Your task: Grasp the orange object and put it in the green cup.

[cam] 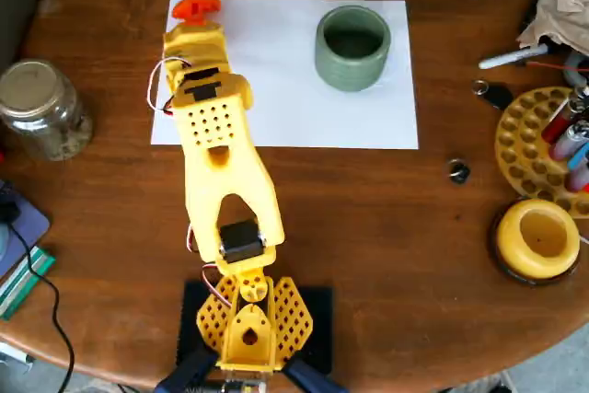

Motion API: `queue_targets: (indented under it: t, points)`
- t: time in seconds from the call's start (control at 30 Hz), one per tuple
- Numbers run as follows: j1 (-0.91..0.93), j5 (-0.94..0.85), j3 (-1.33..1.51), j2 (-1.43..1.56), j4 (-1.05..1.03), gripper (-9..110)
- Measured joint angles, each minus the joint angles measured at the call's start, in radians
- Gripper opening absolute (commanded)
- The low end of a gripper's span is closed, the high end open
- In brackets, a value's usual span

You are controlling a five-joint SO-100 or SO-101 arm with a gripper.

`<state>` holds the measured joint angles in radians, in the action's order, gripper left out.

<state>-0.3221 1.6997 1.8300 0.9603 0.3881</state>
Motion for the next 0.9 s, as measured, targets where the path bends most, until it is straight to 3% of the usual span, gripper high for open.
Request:
queue_targets:
  t: [0.4, 0.9]
  points:
    - [0.044, -0.011, 0.127, 0.175, -0.060, 0]
    - [0.276, -0.100, 0.316, 0.541, -0.121, 0]
